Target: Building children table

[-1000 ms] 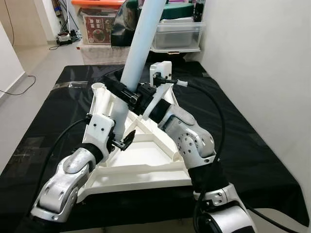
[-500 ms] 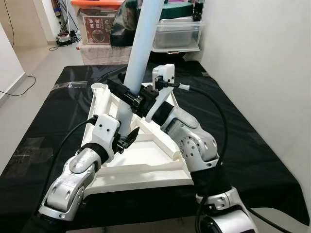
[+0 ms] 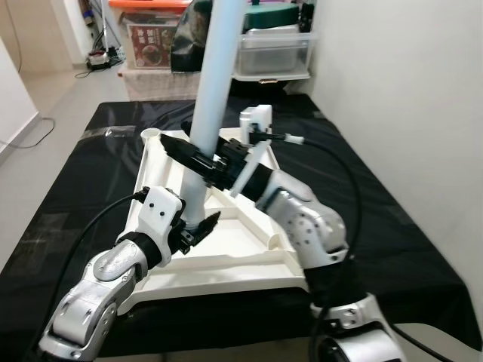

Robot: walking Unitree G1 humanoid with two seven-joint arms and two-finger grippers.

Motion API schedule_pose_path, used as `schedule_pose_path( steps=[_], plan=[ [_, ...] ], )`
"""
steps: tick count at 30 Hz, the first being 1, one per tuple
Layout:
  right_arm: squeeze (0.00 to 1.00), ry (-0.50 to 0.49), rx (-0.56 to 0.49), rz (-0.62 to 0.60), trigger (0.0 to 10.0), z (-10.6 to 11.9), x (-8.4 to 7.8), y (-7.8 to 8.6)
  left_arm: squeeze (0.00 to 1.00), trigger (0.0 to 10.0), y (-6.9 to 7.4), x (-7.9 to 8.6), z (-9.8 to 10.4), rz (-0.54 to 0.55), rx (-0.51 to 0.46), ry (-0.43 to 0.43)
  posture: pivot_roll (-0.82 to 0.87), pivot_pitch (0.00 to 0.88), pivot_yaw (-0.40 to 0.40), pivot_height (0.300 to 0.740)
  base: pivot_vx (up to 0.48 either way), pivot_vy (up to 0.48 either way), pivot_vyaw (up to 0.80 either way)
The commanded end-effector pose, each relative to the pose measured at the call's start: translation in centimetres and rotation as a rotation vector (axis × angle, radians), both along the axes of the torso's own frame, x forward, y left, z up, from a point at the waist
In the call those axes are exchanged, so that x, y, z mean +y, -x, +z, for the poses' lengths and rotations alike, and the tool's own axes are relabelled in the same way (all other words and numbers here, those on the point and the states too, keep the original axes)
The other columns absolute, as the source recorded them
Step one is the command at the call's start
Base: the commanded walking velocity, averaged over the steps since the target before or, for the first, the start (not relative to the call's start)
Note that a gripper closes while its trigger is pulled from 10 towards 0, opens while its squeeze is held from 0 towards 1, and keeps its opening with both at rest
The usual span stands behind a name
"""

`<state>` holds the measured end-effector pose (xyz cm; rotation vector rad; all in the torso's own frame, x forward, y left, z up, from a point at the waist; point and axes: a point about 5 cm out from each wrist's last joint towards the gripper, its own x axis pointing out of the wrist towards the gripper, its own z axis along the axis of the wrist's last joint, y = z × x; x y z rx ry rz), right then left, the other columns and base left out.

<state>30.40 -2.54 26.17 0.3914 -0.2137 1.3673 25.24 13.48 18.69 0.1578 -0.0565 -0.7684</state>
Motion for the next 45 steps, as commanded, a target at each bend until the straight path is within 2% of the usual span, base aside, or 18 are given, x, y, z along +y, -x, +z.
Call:
schedule_pose_path(
  steps=[1, 5, 9, 15, 16, 17, 18, 19, 20, 21, 22, 35, 36, 37, 38, 40, 43, 45],
  plan=[
    [0.0, 0.003, -0.028, 0.145, 10.0, 0.0, 0.4, 1.1, 0.0, 10.0, 1.8, -1.6, 0.4, -0.181, 0.005, -0.017, 0.05, 0.0, -0.033, 0.74, 0.0, 0.0, 0.0],
    [0.0, 0.02, -0.045, 0.21, 10.0, -0.2, -0.1, 1.4, 0.0, 10.0, 2.9, -1.5, 0.2, -0.243, 0.031, -0.046, 0.05, 0.0, -0.032, 0.74, 0.0, 0.0, 0.0],
    [0.0, 0.116, -0.111, 0.31, 10.0, -1.2, -0.7, 2.4, 0.0, 10.0, 3.4, 0.3, -0.4, -0.212, 0.074, -0.073, 0.05, 0.0, -0.023, 0.74, 0.0, 0.0, 0.0],
    [0.0, 0.083, -0.099, 0.309, 10.0, -0.9, -1.3, 2.2, 0.0, 10.0, 4.2, 1.7, -0.6, -0.195, 0.122, -0.068, 0.05, 0.0, -0.026, 0.74, 0.0, 0.0, 0.0],
    [0.0, 0.063, -0.104, 0.328, 8.9, -0.6, -1.3, 2.4, 0.0, 10.0, 4.3, 1.7, -0.9, -0.202, 0.142, -0.073, 0.05, 0.0, -0.024, 0.74, 0.0, 0.0, 0.0],
    [0.0, 0.053, -0.106, 0.34, 4.6, -0.4, -1.3, 2.5, 0.0, 10.0, 4.4, 1.6, -1.0, -0.209, 0.149, -0.074, 0.05, 0.0, -0.024, 0.74, 0.0, 0.0, 0.0],
    [0.0, 0.053, -0.106, 0.34, 4.6, -0.4, -1.3, 2.5, 0.0, 10.0, 4.4, 1.6, -1.0, -0.209, 0.149, -0.074, 0.05, 0.0, -0.024, 0.74, 0.0, 0.0, 0.0],
    [0.0, 0.047, -0.107, 0.349, 3.9, -0.4, -1.2, 2.6, 0.0, 10.0, 4.4, 1.6, -1.1, -0.214, 0.154, -0.074, 0.05, 0.0, -0.024, 0.74, 0.0, 0.0, 0.0],
    [0.0, 0.039, -0.106, 0.358, 2.0, -0.3, -1.2, 2.7, 0.0, 10.0, 4.4, 1.6, -1.2, -0.218, 0.158, -0.075, 0.05, 0.0, -0.024, 0.74, 0.0, 0.0, 0.0],
    [0.0, 0.039, -0.106, 0.358, 2.0, -0.3, -1.2, 2.7, 0.0, 10.0, 4.4, 1.6, -1.2, -0.218, 0.158, -0.075, 0.05, 0.0, -0.024, 0.74, 0.0, 0.0, 0.0],
    [0.0, 0.036, -0.106, 0.365, 0.0, -0.3, -1.2, 2.8, 0.0, 10.0, 4.5, 1.6, -1.3, -0.221, 0.16, -0.076, 0.05, 0.0, -0.02, 0.74, 0.0, 0.0, 0.0],
    [0.0, -0.033, -0.008, 0.432, 0.0, -0.9, -1.0, 4.1, 0.0, 10.0, 4.1, 1.8, -1.9, -0.233, 0.177, -0.086, 0.03, 0.0, -0.013, 0.74, 0.0, 0.0, 0.0],
    [0.0, -0.032, -0.002, 0.43, 0.0, -1.0, -1.0, 4.1, 0.8, 10.0, 3.9, 1.9, -1.9, -0.212, 0.163, -0.083, 0.03, 0.0, -0.014, 0.74, 0.0, 0.0, 0.0],
    [0.0, -0.032, -0.002, 0.43, 0.0, -1.0, -1.0, 4.1, 0.8, 10.0, 3.9, 1.9, -1.9, -0.212, 0.163, -0.083, 0.03, 0.0, -0.014, 0.74, 0.0, 0.0, 0.0],
    [0.0, -0.03, 0.004, 0.415, 0.0, -1.2, -1.1, 4.1, 1.0, 10.0, 3.6, 2.1, -1.7, -0.182, 0.141, -0.069, 0.03, 0.0, -0.015, 0.74, 0.0, 0.0, 0.0],
    [0.0, -0.022, 0.005, 0.384, 0.0, -1.3, -1.3, 3.7, 1.0, 10.0, 3.2, 2.5, -1.4, -0.144, 0.12, -0.046, 0.03, 0.0, -0.016, 0.74, 0.0, 0.0, 0.0],
    [0.0, 0.016, -0.018, 0.262, 0.0, -1.2, -2.8, 2.0, 1.0, 10.0, 3.3, 3.5, 0.4, -0.109, 0.081, 0.088, 0.03, 0.0, -0.024, 0.74, 0.0, 0.0, 0.0],
    [0.0, 0.021, -0.025, 0.23, 0.0, -1.1, -3.3, 1.4, 1.0, 10.0, 3.5, 3.6, 1.0, -0.112, 0.071, 0.134, 0.03, 0.0, -0.024, 0.74, 0.0, 0.0, 0.0]
  ],
)
